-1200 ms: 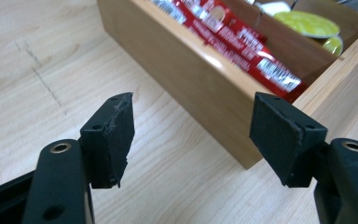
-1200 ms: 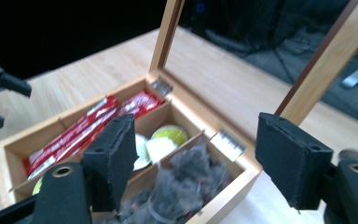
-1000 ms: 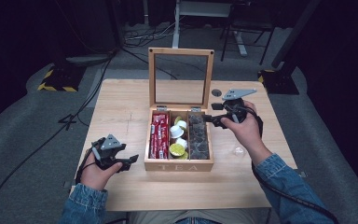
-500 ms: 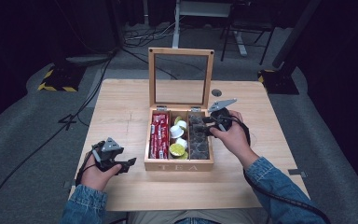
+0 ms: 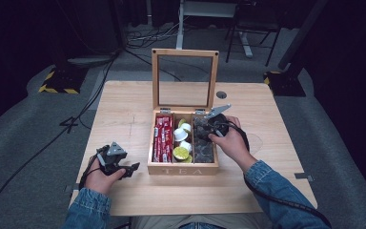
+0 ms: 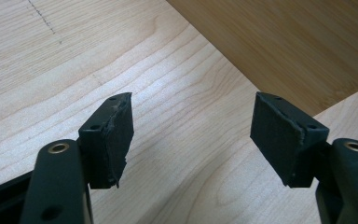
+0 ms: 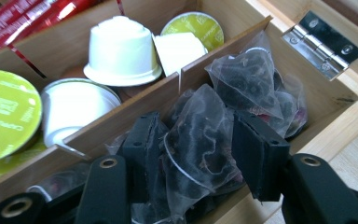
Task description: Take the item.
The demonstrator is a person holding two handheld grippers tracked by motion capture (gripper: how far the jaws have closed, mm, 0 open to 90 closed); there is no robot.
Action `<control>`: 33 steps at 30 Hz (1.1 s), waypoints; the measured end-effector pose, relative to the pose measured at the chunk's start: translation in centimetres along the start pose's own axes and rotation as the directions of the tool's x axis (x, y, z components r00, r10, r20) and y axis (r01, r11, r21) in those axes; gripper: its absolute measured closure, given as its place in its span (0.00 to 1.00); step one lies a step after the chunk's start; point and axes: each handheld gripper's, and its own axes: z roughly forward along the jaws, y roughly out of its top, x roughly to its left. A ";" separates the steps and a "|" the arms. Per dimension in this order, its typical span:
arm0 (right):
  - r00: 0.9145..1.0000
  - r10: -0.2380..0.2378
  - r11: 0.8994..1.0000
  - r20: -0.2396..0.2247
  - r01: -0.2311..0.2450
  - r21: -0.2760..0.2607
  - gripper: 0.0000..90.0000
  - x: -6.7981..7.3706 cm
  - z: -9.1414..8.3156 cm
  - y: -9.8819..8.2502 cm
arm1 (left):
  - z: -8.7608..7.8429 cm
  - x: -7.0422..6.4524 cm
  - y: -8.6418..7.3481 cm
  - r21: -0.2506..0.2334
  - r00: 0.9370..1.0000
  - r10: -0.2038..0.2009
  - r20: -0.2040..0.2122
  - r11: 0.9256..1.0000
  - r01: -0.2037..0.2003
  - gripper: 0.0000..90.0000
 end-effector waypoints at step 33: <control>0.999 -0.028 0.989 -0.037 0.022 -0.147 0.80 0.7 -3.0 1.0 | 0.6 0.5 -0.2 0.029 1.000 0.010 -0.012 1.000 -0.010 0.34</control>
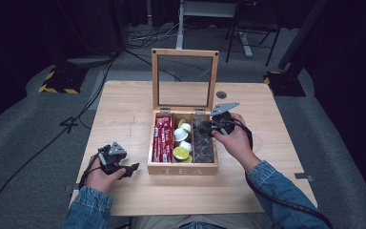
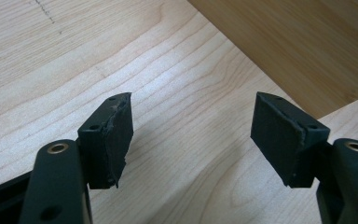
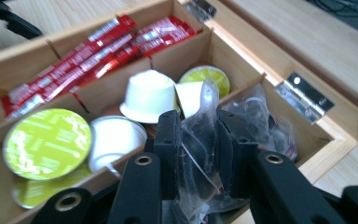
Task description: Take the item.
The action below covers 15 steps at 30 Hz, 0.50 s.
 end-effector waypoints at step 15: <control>1.000 -0.004 0.996 -0.006 0.003 -0.088 0.80 0.7 -3.9 0.3 | 0.5 0.4 -0.1 0.015 1.000 -0.012 -0.006 1.000 0.013 0.34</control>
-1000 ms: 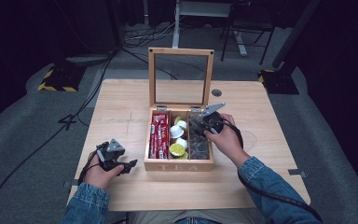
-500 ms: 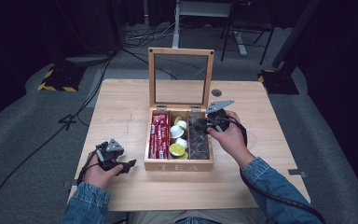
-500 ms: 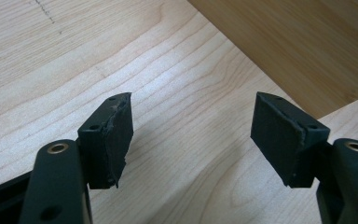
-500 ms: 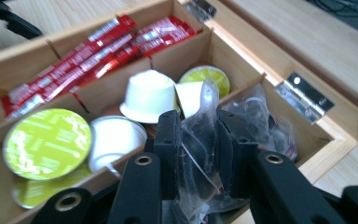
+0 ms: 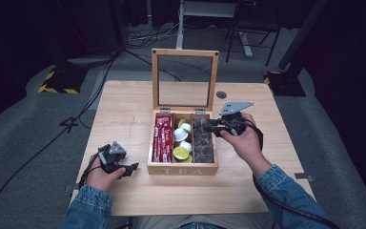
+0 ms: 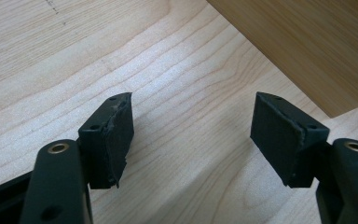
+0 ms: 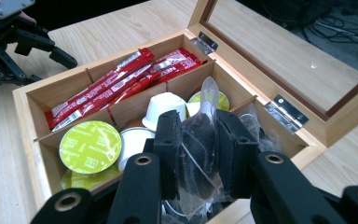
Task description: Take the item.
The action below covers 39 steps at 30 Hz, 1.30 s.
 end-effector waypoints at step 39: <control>0.985 0.092 0.996 0.146 -0.092 -0.008 0.79 -2.6 -9.5 -4.7 | 0.6 0.8 -0.3 -0.036 0.998 0.017 -0.056 0.999 -0.019 0.19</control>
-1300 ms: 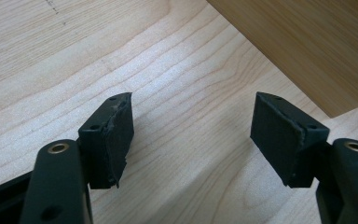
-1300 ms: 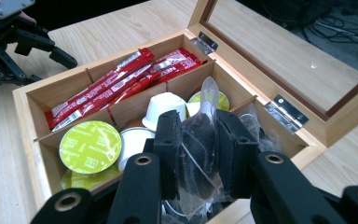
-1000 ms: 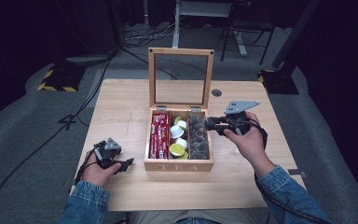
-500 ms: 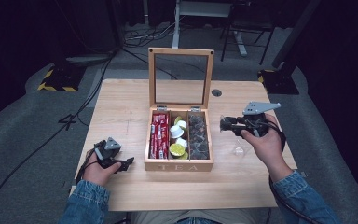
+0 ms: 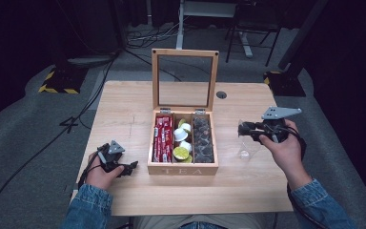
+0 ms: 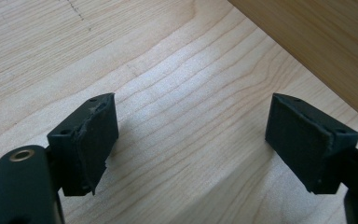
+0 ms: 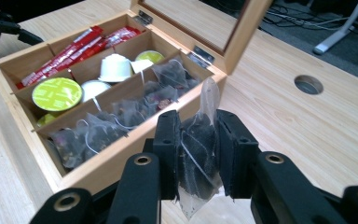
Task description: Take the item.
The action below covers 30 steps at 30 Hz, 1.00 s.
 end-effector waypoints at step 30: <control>0.995 0.085 0.991 0.046 -0.089 0.102 0.79 -2.1 -0.5 -3.6 | 0.2 0.1 -0.1 -0.018 1.000 0.005 -0.006 1.000 -0.005 0.17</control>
